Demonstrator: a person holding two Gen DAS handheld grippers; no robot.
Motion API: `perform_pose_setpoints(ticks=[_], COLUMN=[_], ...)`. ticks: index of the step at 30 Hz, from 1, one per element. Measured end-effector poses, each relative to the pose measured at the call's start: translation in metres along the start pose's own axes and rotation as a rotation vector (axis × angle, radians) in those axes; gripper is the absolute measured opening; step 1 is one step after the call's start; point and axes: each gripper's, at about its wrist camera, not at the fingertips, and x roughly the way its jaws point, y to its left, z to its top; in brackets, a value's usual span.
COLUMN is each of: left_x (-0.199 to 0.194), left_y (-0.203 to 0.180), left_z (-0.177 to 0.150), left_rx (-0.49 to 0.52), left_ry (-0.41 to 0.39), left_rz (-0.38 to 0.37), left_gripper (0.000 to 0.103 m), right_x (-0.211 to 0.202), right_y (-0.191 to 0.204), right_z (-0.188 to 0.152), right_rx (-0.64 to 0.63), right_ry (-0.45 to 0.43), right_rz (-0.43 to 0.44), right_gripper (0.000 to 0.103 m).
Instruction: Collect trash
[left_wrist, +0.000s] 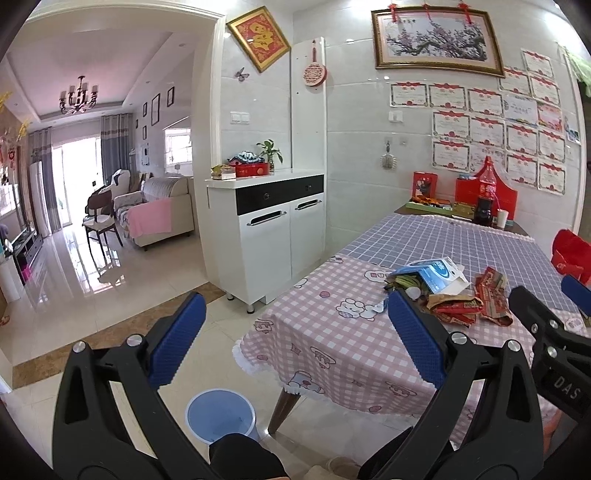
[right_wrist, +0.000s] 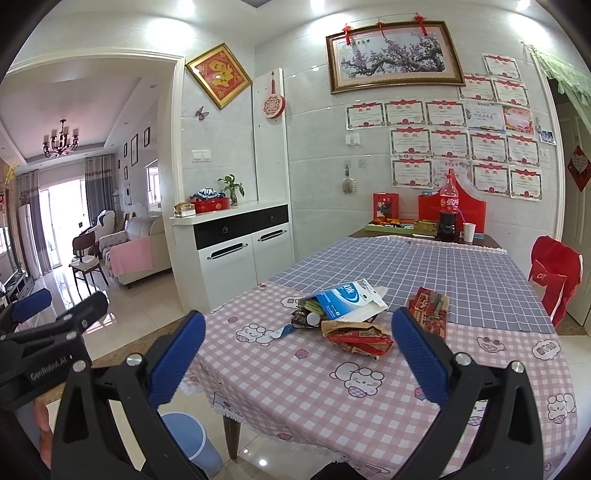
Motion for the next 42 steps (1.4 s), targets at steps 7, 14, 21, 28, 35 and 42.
perform_pose_setpoints(ticks=[7, 14, 21, 28, 35, 42], left_x=[-0.0006, 0.0007, 0.0033, 0.0062, 0.0072, 0.0075], left_y=[-0.0009, -0.0005, -0.0030, -0.0034, -0.0041, -0.0036], left_z=[-0.0017, -0.0012, -0.0009, -0.0008, -0.0012, -0.0020], left_rx=[-0.005, -0.002, 0.003, 0.002, 0.003, 0.004], left_ry=[0.001, 0.008, 0.013, 0.023, 0.026, 0.026], left_rz=[-0.006, -0.006, -0.009, -0.017, -0.014, -0.015], left_gripper=[0.097, 0.097, 0.097, 0.097, 0.097, 0.097], right_x=[-0.0009, -0.0013, -0.0009, -0.0012, -0.0007, -0.0011], right_y=[-0.0021, -0.0018, 0.0003, -0.0001, 0.0014, 0.0026], right_z=[0.0025, 0.0021, 0.0047, 0.0051, 0.0045, 0.0033], right_rx=[0.007, 0.005, 0.004, 0.005, -0.002, -0.008], right_ry=[-0.002, -0.003, -0.003, -0.007, -0.015, -0.013], right_rz=[-0.002, 0.000, 0.009, 0.015, 0.025, 0.031], right_gripper=[0.099, 0.099, 0.099, 0.099, 0.099, 0.099])
